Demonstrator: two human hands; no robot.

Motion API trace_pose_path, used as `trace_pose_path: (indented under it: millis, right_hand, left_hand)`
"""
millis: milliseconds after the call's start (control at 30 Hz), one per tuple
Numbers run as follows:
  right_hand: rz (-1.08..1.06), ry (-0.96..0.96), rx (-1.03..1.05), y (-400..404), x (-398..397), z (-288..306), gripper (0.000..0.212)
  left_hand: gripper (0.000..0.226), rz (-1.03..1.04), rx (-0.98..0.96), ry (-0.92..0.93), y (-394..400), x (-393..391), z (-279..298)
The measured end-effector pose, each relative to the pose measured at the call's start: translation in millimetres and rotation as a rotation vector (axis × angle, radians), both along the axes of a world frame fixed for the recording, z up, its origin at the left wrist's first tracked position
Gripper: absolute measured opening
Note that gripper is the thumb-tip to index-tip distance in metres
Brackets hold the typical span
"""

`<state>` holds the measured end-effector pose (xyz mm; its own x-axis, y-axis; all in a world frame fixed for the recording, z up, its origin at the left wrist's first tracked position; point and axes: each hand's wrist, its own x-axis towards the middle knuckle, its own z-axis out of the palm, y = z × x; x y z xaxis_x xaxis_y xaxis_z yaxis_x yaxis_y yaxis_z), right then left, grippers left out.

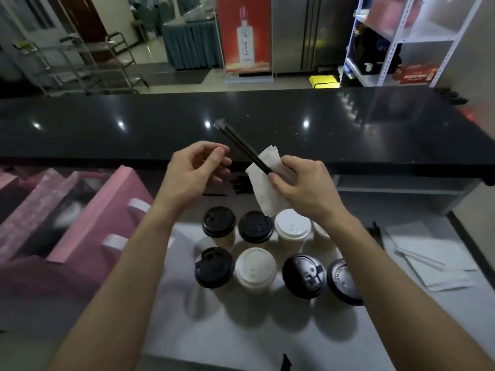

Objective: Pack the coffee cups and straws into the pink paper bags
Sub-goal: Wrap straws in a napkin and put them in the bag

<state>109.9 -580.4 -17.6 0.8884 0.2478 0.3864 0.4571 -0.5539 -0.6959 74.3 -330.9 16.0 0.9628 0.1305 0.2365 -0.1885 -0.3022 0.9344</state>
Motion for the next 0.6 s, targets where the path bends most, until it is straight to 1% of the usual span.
trace_pose_path:
  millis: [67,167,200,233,267,300,333,400,433,467,500,533,600]
  right_hand:
    - [0.008,-0.019,0.024,43.8,-6.9,1.4,0.037]
    - [-0.008,-0.026,0.028,110.7,-21.1,-0.6,0.039]
    - [-0.026,-0.016,0.039,131.3,-26.1,-1.9,0.040]
    - [-0.042,-0.001,0.052,150.6,-31.2,-3.3,0.041]
    - [-0.055,0.017,0.059,167.9,-36.5,-5.2,0.040]
    - [-0.069,0.031,0.056,183.1,-41.7,-7.6,0.040]
    - [-0.088,0.038,0.045,195.8,-46.7,-10.0,0.041]
    - [-0.138,0.046,0.031,215.4,-56.0,-14.7,0.043]
    - [-0.165,0.055,0.033,222.2,-60.2,-16.6,0.045]
    - [-0.190,0.061,0.033,227.5,-64.4,-17.8,0.046]
    - [-0.215,0.064,0.028,231.5,-68.7,-18.4,0.047]
    - [-0.239,0.064,0.018,234.0,-72.6,-18.5,0.047]
    - [-0.283,0.055,-0.002,235.0,-79.5,-17.9,0.045]
  left_hand:
    - [0.017,0.015,0.095,-0.053,58.1,-15.8,12.1]
    - [0.009,0.100,0.222,-0.117,140.7,-35.0,18.5]
    - [0.011,0.132,0.261,-0.115,166.9,-39.1,17.1]
    - [0.018,0.156,0.310,-0.100,192.1,-42.3,15.1]
    - [0.027,0.167,0.394,-0.085,215.9,-44.8,12.2]
    - [0.037,0.156,0.529,-0.078,237.6,-45.2,9.1]
    - [0.046,0.119,0.711,-0.082,256.0,-43.0,5.8]
    - [0.066,-0.036,1.104,-0.101,278.9,-34.6,-0.7]
    - [0.075,-0.144,1.263,-0.119,283.7,-29.8,-3.9]
    - [0.080,-0.254,1.380,-0.150,285.4,-24.3,-8.9]
    - [0.079,-0.355,1.451,-0.189,285.1,-19.0,-15.1]
    - [0.071,-0.437,1.473,-0.235,283.3,-14.2,-20.6]
    - [0.044,-0.538,1.426,-0.331,279.8,-5.0,-26.5]
